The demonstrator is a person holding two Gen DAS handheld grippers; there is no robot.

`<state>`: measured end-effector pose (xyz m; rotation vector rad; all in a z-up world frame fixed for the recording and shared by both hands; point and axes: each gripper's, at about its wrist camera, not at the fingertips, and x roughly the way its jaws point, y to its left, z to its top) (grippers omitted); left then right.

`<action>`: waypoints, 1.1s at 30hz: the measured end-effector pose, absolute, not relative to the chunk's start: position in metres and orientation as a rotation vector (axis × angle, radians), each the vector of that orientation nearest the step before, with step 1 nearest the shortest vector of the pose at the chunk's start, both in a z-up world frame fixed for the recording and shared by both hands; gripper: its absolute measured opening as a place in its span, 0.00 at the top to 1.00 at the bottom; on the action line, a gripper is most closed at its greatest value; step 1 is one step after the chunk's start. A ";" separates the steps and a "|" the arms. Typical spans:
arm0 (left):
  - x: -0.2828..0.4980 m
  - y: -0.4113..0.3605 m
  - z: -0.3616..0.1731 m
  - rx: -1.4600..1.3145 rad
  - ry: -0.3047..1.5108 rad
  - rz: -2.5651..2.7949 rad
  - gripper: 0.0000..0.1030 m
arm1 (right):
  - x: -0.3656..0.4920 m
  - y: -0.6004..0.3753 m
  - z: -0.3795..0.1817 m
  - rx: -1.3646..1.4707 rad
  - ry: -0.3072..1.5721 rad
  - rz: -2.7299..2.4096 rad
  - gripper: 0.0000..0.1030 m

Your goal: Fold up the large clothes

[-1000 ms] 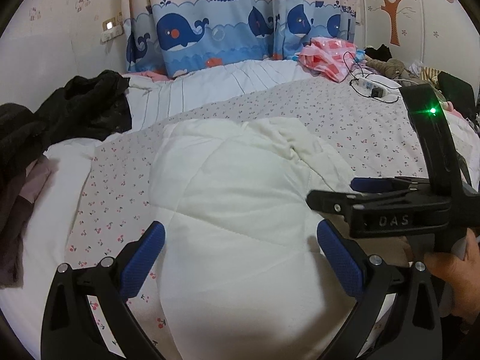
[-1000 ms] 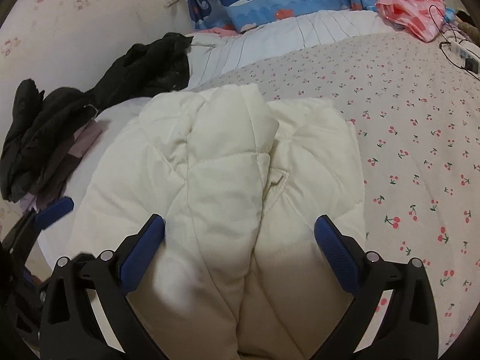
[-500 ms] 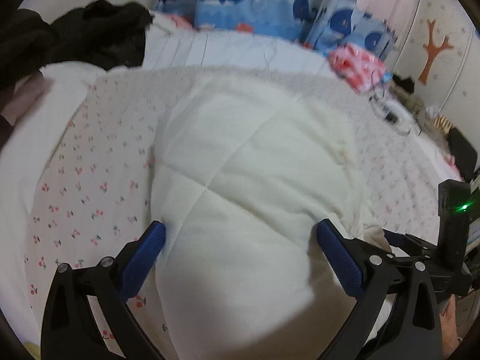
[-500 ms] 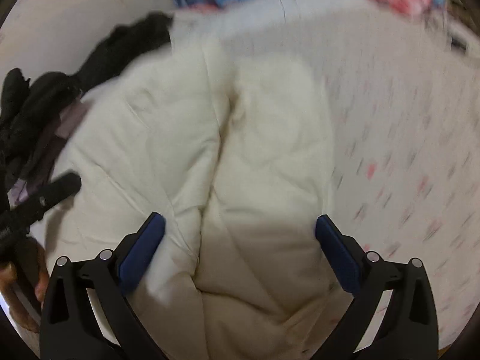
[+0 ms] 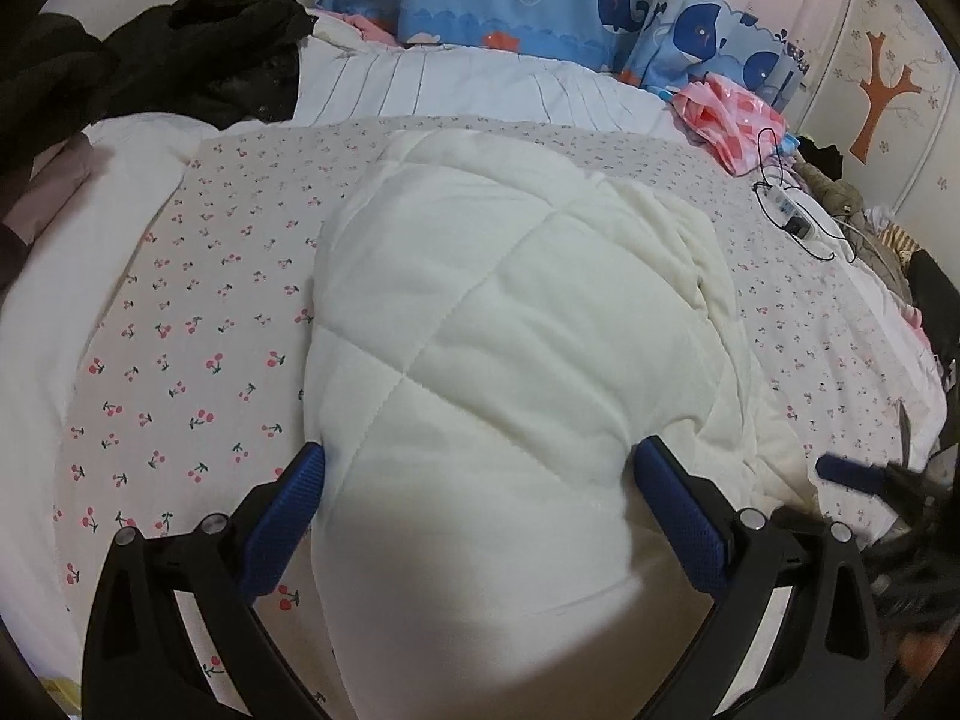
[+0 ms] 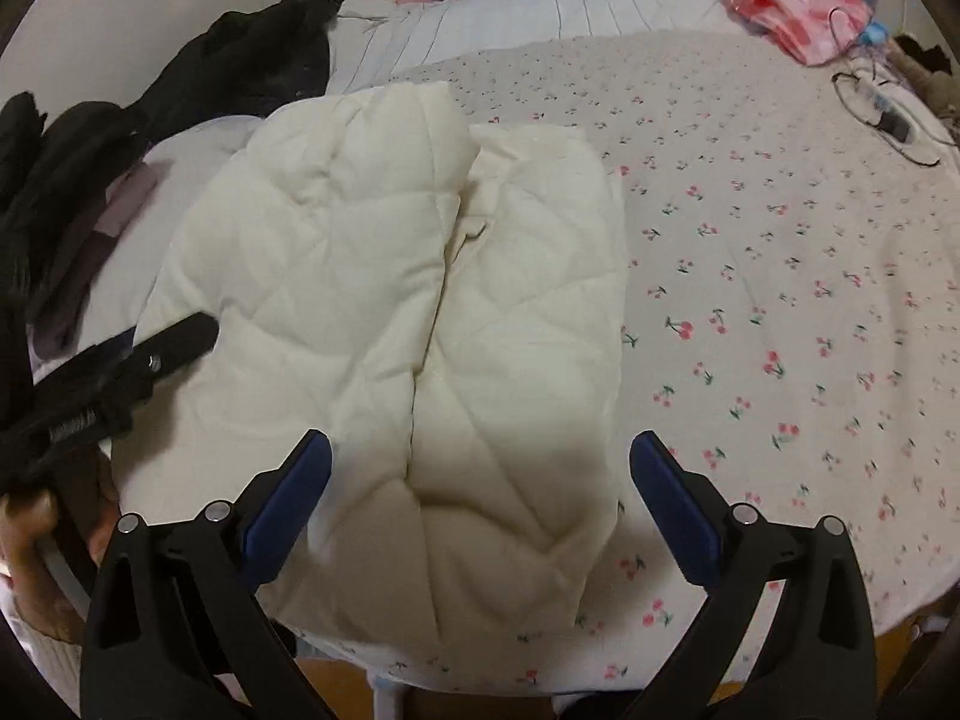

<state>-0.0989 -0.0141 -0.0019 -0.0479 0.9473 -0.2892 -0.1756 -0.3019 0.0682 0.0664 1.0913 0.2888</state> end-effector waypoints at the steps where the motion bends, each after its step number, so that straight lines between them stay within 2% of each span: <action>1: -0.099 -0.013 0.000 -0.057 0.945 -0.290 0.06 | -0.176 -0.296 0.057 0.043 1.114 0.296 0.07; 3: -0.101 -0.012 0.005 -0.064 0.915 -0.271 0.06 | -0.174 -0.290 0.044 0.011 1.138 0.320 0.07; 6: -0.103 -0.008 0.013 -0.081 0.874 -0.266 0.06 | -0.166 -0.300 0.057 0.055 1.142 0.356 0.07; 9: -0.102 -0.002 0.022 -0.148 0.865 -0.297 0.06 | -0.169 -0.314 0.100 0.099 0.941 0.376 0.07; 14: -0.096 -0.007 0.023 -0.189 0.928 -0.272 0.06 | -0.144 -0.298 0.140 -0.019 0.783 0.340 0.07; 18: -0.091 -0.007 0.033 -0.185 0.930 -0.194 0.06 | -0.120 -0.277 0.114 -0.163 0.856 0.341 0.07; 20: -0.089 -0.007 0.032 -0.161 0.938 -0.164 0.06 | -0.115 -0.282 0.090 -0.100 0.997 0.366 0.07; 22: -0.092 -0.008 0.026 -0.141 0.944 -0.146 0.06 | -0.113 -0.288 0.083 -0.023 1.061 0.392 0.07; 26: -0.101 -0.009 0.017 -0.112 0.985 -0.157 0.06 | -0.136 -0.290 0.119 -0.036 0.951 0.380 0.07; 30: -0.115 -0.008 0.024 -0.044 0.943 -0.128 0.06 | -0.155 -0.291 0.139 -0.017 0.915 0.424 0.07; 33: -0.123 -0.002 0.027 -0.032 0.918 -0.098 0.06 | -0.171 -0.278 0.146 -0.102 0.865 0.391 0.07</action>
